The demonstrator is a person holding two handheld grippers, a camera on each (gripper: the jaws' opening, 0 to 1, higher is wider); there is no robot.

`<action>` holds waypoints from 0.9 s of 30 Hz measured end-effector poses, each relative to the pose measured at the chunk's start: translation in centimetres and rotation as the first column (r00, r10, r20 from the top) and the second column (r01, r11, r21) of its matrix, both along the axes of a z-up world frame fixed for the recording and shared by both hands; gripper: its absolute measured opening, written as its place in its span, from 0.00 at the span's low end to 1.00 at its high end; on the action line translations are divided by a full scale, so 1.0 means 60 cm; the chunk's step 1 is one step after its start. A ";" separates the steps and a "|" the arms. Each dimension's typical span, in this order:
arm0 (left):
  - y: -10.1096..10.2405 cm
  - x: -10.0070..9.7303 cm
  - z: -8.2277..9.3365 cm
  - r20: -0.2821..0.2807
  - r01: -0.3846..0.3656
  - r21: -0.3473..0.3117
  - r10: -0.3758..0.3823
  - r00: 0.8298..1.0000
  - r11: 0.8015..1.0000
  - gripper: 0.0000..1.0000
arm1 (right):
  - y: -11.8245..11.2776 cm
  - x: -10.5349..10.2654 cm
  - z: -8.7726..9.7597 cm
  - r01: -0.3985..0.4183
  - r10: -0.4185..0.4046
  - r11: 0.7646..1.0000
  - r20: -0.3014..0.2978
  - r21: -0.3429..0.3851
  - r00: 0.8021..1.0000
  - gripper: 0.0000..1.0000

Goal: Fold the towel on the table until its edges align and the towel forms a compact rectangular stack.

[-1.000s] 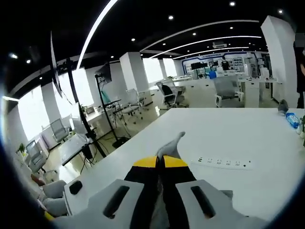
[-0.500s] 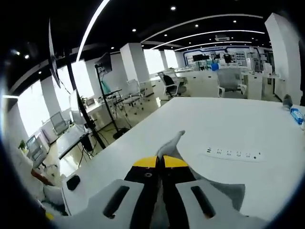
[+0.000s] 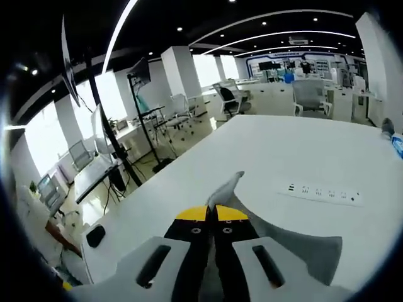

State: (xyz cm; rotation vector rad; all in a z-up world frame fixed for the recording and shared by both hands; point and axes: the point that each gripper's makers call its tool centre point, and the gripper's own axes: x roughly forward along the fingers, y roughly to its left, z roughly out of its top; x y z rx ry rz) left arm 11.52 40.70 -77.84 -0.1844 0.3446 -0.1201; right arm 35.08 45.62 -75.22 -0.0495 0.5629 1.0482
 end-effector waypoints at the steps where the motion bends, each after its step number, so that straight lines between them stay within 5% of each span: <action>1: 0.005 -0.001 -0.005 -0.006 -0.008 0.004 0.008 1.000 1.000 0.04 | 0.004 -0.001 -0.005 -0.009 0.009 1.000 0.006 -0.012 1.000 0.00; 27: 0.081 -0.021 -0.126 -0.155 -0.157 -0.132 0.136 0.978 0.979 0.04 | 0.113 -0.027 -0.119 -0.033 0.030 0.998 -0.064 -0.056 0.998 0.00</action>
